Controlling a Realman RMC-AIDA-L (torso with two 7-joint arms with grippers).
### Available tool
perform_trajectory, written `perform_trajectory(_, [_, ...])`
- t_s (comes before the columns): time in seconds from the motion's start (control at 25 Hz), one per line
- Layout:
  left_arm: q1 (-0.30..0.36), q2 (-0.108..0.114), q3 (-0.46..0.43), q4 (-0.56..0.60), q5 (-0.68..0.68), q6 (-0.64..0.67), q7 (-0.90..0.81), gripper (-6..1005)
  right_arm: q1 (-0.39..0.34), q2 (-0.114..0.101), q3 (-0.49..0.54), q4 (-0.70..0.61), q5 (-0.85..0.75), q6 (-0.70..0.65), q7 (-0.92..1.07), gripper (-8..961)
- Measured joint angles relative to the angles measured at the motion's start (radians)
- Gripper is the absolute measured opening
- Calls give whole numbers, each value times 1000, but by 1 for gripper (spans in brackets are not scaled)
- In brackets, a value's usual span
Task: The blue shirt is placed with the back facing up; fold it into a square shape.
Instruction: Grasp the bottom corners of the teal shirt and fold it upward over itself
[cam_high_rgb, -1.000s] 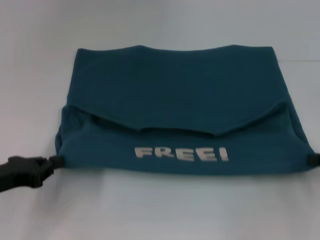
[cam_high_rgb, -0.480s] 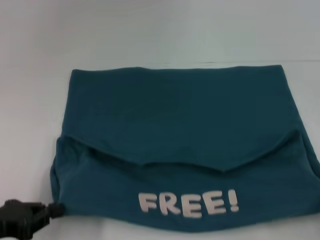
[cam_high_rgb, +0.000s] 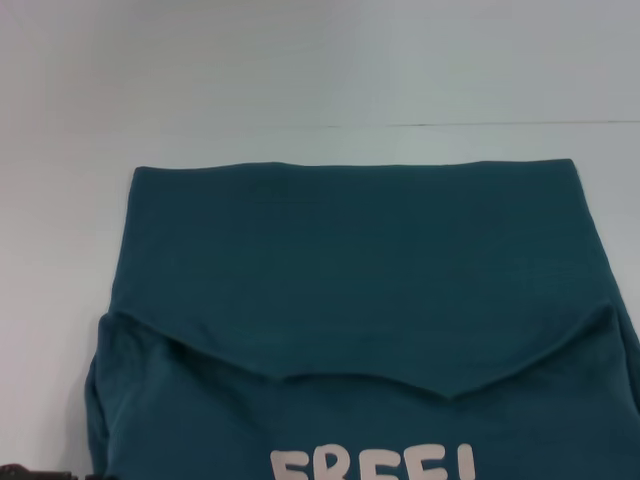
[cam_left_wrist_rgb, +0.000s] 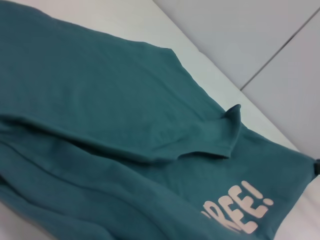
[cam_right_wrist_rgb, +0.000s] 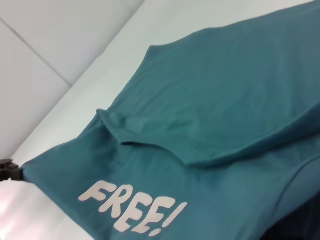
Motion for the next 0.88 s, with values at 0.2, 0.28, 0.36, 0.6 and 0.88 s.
perform_trajectory(0.2, [11,1,-23,2,11,24,14,3,-16,4,23,1,-7,-22,-24,25])
perform_trajectory(0.28, [10,2,-28,2,23,29,15,2,-17,4,27,1,-7,-33,-25,24])
perform_trajectory(0.36, [7,4,-30,2,28,32,15,2,-14,3,38,1,-7,-39,-25,24])
perform_trajectory(0.6, [-54,26,-120,-19,13,19,17,2,48,-13,137,7,8,-30,-27,25])
perform_trajectory(0.88, [-211,62,-176,-134,-62,-132,7,2,209,-47,177,105,12,117,-28,27])
